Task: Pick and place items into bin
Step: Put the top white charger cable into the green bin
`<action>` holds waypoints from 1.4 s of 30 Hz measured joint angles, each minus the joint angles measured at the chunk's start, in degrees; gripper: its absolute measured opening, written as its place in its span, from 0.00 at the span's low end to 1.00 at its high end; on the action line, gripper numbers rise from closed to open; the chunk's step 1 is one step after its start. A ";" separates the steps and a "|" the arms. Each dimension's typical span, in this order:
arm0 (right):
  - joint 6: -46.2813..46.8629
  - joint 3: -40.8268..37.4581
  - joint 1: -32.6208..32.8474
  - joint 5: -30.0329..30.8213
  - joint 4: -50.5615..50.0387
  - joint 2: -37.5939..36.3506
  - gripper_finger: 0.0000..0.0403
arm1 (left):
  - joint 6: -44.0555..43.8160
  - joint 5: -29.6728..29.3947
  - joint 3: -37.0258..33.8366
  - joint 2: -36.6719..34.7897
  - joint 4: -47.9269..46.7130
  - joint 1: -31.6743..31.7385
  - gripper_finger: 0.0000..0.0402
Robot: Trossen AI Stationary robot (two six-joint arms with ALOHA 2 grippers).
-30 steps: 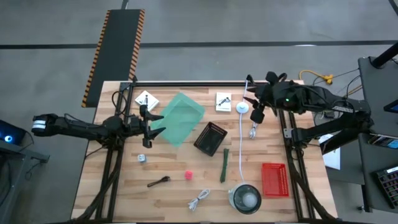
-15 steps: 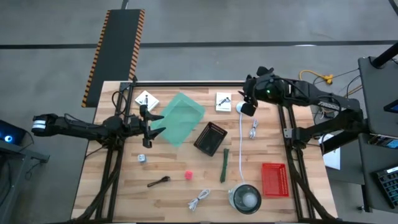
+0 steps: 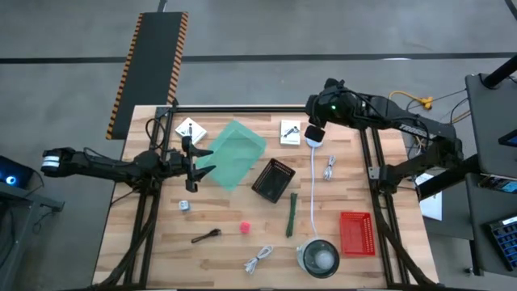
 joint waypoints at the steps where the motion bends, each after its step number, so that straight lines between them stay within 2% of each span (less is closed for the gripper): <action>1: -0.45 0.39 -0.30 -0.77 -0.02 0.67 0.32 | 0.00 0.00 0.00 0.00 0.01 0.00 0.55; 6: -3.11 2.39 -1.41 -5.50 -1.25 4.35 0.32 | 0.02 0.00 0.00 0.07 0.12 0.00 0.55; 17: -12.72 7.70 -1.65 -5.12 -4.82 12.07 0.32 | 0.02 0.02 -0.07 1.00 1.18 0.00 0.55; 21: -15.17 12.00 -1.94 -5.48 -9.81 15.08 0.33 | 0.02 -0.01 0.07 1.43 1.19 0.00 0.55; 25: -16.04 15.11 -2.69 -5.55 -12.58 18.18 0.39 | 0.02 -0.01 0.10 1.87 1.22 0.00 0.55; 34: -28.10 16.12 -3.28 -5.46 -13.74 23.99 0.59 | 0.02 0.00 0.09 1.86 1.50 0.00 0.55; 39: -35.38 16.16 -4.19 -5.51 -14.71 25.29 0.61 | 0.02 -0.01 0.09 1.86 1.44 0.00 0.55; 42: -35.35 16.38 -5.36 -5.49 -14.90 25.39 0.59 | 0.02 -0.01 0.09 1.86 1.34 -0.01 0.55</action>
